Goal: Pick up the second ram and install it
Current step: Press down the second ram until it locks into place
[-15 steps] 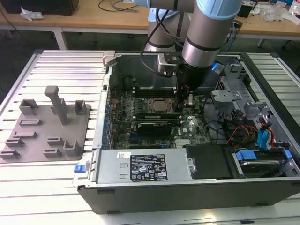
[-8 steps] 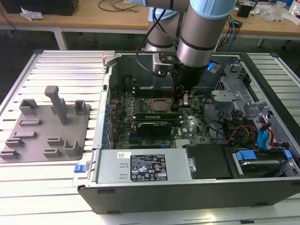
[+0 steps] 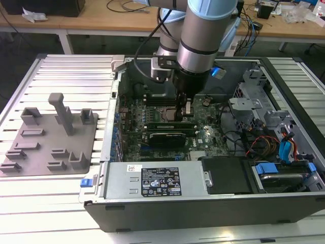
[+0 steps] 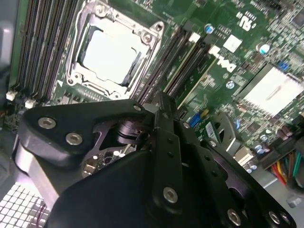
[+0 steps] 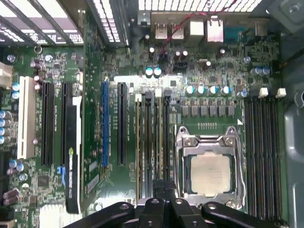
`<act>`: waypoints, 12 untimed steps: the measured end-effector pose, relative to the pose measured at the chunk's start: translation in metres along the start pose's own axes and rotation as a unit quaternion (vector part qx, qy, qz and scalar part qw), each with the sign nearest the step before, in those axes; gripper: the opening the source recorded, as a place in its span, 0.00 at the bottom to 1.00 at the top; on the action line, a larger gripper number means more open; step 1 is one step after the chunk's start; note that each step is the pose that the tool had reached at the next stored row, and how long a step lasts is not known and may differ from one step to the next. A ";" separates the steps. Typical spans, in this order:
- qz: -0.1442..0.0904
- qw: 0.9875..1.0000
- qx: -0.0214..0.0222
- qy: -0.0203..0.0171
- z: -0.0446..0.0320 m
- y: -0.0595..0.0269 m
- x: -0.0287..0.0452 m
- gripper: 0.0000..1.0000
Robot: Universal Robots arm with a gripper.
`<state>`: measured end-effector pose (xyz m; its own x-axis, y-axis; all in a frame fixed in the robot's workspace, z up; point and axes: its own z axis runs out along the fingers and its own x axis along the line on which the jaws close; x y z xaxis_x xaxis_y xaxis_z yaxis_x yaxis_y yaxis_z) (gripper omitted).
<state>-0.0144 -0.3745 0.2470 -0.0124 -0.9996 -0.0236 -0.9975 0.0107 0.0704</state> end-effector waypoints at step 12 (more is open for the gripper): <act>0.000 1.000 0.000 0.000 0.0065 0.0314 0.0000 0.08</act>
<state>-0.0462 -0.3739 0.2427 -0.0122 -0.9997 -0.0233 -0.9975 0.0106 0.0704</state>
